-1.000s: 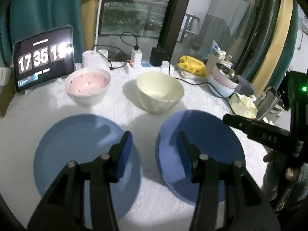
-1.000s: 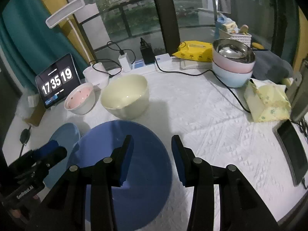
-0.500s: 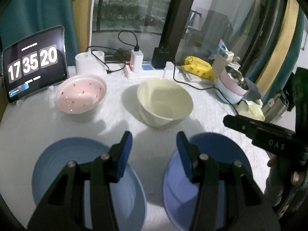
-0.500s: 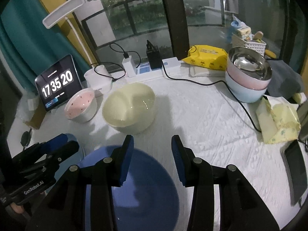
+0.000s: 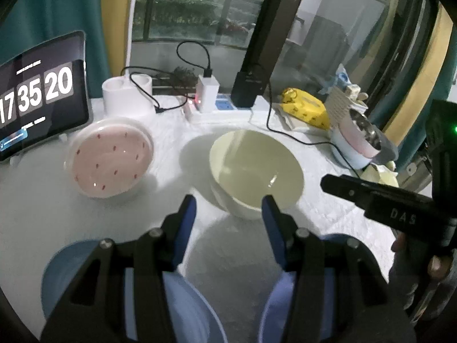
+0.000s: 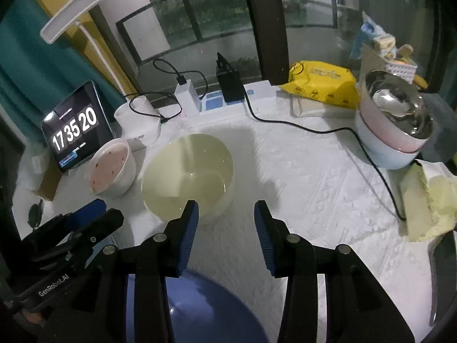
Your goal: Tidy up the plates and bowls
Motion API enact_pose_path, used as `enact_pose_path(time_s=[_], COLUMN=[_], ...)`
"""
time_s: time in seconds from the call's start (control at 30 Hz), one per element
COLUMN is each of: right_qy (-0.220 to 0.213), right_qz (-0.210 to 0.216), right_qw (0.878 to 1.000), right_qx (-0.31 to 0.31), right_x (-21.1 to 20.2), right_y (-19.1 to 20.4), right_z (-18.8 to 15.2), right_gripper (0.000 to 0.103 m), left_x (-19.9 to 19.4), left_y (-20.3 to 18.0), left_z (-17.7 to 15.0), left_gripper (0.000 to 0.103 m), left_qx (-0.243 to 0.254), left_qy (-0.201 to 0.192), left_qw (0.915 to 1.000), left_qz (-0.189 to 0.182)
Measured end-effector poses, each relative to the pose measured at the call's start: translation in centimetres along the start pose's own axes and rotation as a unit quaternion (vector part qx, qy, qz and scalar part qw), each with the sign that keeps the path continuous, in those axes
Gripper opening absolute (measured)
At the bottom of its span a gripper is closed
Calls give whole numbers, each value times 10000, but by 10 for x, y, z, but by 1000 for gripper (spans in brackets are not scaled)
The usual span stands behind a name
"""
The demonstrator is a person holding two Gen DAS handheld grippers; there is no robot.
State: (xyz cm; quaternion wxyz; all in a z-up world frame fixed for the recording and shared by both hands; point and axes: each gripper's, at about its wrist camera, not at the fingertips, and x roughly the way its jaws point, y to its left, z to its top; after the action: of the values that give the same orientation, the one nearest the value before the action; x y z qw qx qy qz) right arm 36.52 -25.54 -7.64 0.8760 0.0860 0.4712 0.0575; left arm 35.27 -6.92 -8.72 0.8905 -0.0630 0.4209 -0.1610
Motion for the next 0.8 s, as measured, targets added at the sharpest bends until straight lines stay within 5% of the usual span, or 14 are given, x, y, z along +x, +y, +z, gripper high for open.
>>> enact_pose_path(time_s=[0.6, 0.8], right_qy=[1004, 1023], right_qz=[-22, 40], right_qw=[9948, 9947], right_qx=[176, 29], right_x=[71, 80], right_y=[-4, 1], right_z=[23, 20], right_gripper=[42, 26], left_x=[60, 66], left_y=[5, 6], left_z=[12, 13], left_gripper=[49, 46], left_qx=[-317, -396], left_qy=[648, 674], left_qw=[9974, 9969], left_qz=[31, 16])
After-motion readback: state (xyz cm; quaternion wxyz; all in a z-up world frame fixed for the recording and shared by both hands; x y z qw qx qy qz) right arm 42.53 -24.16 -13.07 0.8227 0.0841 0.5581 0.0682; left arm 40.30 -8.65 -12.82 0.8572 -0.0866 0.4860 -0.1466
